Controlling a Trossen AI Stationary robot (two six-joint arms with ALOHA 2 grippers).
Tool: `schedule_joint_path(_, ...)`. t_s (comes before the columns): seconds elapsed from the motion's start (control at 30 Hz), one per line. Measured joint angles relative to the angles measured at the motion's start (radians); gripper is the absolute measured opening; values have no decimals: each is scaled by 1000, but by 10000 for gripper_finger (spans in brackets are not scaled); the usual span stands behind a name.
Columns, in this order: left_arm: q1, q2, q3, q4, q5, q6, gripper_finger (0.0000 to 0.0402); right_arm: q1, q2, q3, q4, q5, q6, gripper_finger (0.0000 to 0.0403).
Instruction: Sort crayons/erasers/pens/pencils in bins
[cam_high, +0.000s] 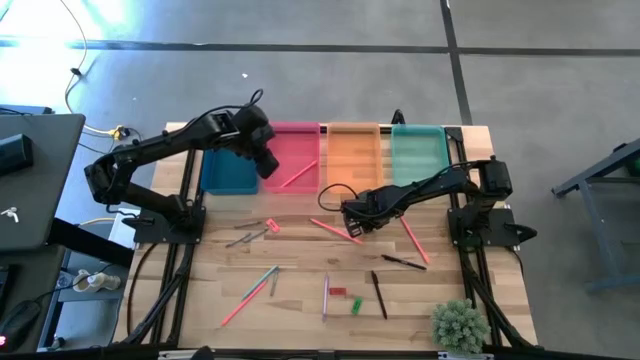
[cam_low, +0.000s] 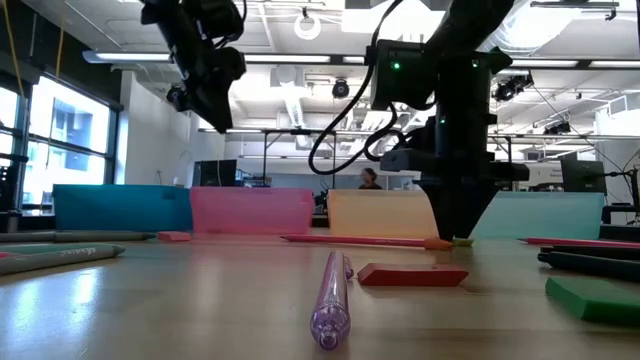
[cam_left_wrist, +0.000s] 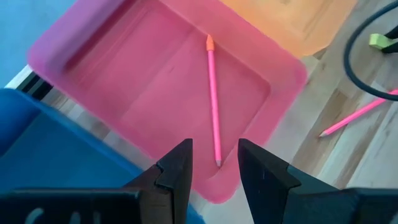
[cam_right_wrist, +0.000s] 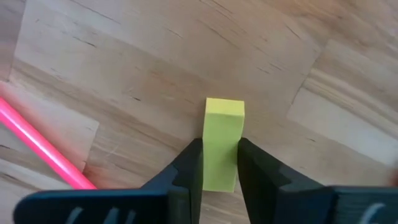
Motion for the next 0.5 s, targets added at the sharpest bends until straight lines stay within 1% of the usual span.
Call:
schedule_joint_path(0.17, 42, 0, 0, -23, 3, 29, 115, 0, 6, 31, -28, -8, -61, 72)
schedule_joint_path(0.33, 72, 0, 0, -23, 3, 58, 115, 3, 5, 97, -27, -33, -100, 72)
schedule_joint_path(0.5, 103, 0, 0, -23, 3, 89, 115, -6, 6, 162, -50, -4, -130, 71)
